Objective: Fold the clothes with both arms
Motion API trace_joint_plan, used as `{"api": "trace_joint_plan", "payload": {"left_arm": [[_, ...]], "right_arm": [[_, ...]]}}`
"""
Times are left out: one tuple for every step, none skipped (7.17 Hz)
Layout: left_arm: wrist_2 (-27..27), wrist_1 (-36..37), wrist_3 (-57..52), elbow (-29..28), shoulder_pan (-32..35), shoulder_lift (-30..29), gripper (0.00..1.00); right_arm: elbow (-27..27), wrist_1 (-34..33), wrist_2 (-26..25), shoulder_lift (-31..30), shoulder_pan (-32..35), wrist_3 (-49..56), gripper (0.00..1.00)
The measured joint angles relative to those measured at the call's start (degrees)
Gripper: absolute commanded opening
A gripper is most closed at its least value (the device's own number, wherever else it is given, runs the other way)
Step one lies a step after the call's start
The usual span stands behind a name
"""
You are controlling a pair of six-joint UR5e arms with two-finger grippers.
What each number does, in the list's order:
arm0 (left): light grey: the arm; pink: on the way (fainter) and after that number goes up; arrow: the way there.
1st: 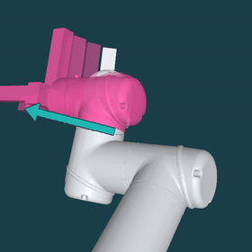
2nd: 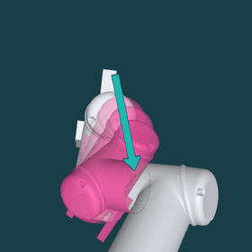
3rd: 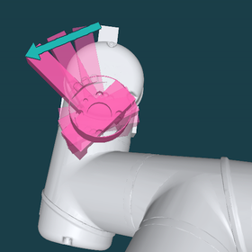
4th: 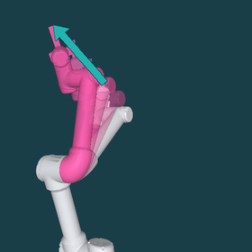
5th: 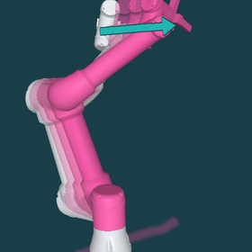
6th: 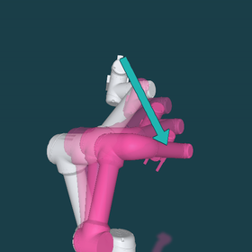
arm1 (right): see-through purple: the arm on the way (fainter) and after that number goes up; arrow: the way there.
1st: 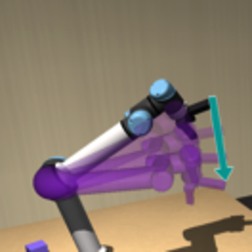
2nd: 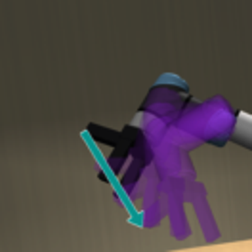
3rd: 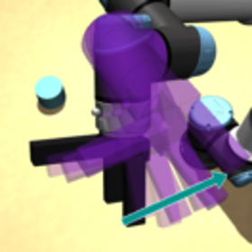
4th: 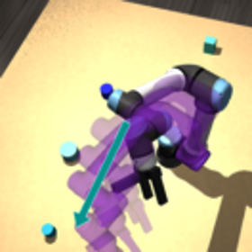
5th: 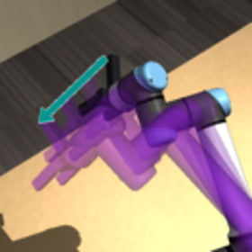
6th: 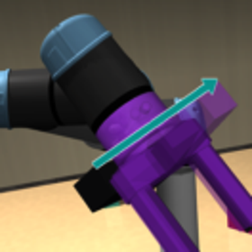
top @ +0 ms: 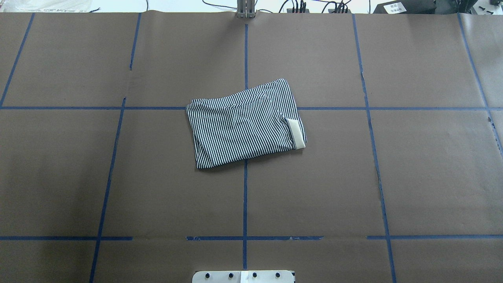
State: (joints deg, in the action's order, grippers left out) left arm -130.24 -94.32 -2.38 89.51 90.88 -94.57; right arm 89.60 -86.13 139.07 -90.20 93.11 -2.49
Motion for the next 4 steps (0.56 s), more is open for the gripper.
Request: {"api": "trace_joint_plan", "payload": {"left_arm": [[-0.01, 0.03, 0.0, -0.05, 0.0, 0.01, 1.0], [-0.01, 0.09, 0.0, -0.08, 0.0, 0.05, 1.0], [-0.01, 0.15, 0.03, -0.1, 0.0, 0.1, 1.0], [-0.01, 0.17, 0.08, -0.12, 0.0, 0.17, 1.0]], "right_arm": [[1.2, -0.03, 0.5, -0.63, -0.66, -0.8, 1.0], [1.96, -0.07, 0.55, -1.16, -1.0, -1.07, 1.0], [2.32, -0.1, 0.38, -1.59, -1.27, -1.14, 1.0], [2.45, -0.14, 0.19, -1.97, -1.53, -1.14, 1.0]]}}
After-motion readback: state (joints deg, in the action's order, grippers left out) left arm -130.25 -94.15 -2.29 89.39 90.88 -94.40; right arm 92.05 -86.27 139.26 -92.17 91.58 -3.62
